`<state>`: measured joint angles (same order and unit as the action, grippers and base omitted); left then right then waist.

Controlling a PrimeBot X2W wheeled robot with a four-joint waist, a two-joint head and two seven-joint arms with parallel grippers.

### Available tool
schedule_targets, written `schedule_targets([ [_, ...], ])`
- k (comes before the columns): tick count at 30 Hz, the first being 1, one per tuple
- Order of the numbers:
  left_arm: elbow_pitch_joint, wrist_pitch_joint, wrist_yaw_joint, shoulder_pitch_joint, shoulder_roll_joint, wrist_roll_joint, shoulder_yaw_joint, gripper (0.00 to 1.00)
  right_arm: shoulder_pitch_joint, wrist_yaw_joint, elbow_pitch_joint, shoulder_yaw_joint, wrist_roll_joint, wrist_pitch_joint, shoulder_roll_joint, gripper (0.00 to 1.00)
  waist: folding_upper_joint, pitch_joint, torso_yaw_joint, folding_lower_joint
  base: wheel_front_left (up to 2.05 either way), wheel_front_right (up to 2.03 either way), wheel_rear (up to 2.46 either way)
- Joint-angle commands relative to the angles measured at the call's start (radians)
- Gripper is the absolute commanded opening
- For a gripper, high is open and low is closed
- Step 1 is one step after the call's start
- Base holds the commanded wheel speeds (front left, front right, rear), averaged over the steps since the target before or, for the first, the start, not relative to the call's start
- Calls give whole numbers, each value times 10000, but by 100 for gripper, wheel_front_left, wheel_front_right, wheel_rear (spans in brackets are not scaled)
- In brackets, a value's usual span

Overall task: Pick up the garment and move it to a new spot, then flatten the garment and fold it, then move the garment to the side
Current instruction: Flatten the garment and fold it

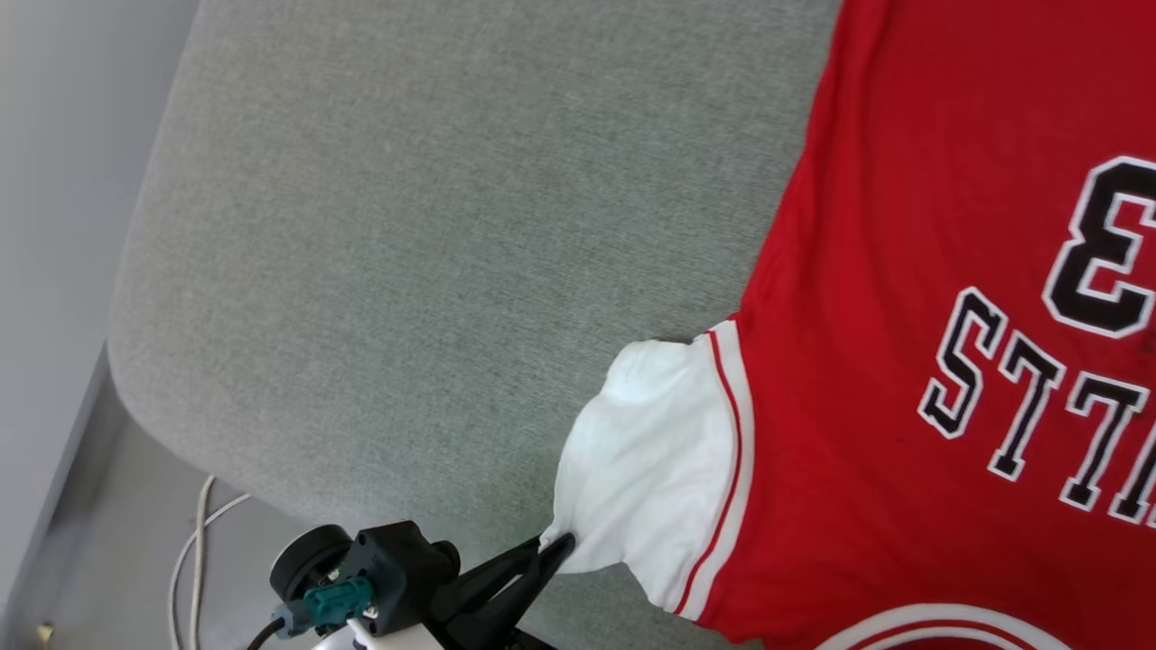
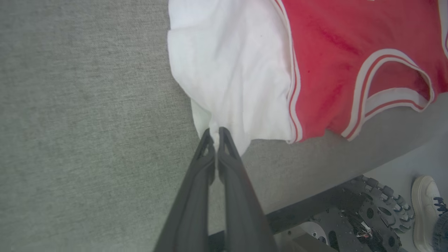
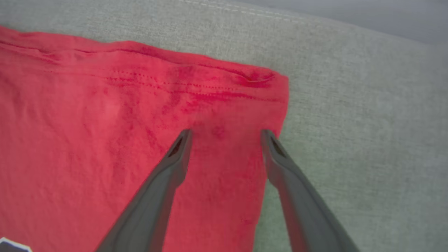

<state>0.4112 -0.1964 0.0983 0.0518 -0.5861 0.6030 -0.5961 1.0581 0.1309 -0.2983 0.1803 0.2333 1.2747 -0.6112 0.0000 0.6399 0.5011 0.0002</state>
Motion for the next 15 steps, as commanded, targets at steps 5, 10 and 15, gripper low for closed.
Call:
schedule_targets([
  [5, -171, 182, 67, 181, 152, 77, -111, 0, -477, -3, -136, 217, -265, 433, 185, 100, 0, 302, 377, -2, 0, 0, 0],
  [10, -287, 259, 84, 249, 228, 82, -199, 0, -1277, -3, -176, 504, -446, 1045, 357, 34, 0, 372, 446, -2, 0, 0, 0],
  [15, -410, 300, -39, 374, 181, -136, -165, 0, -1489, -3, 222, 829, -424, 970, 565, 0, 0, 213, 271, -2, 0, 0, 0],
])
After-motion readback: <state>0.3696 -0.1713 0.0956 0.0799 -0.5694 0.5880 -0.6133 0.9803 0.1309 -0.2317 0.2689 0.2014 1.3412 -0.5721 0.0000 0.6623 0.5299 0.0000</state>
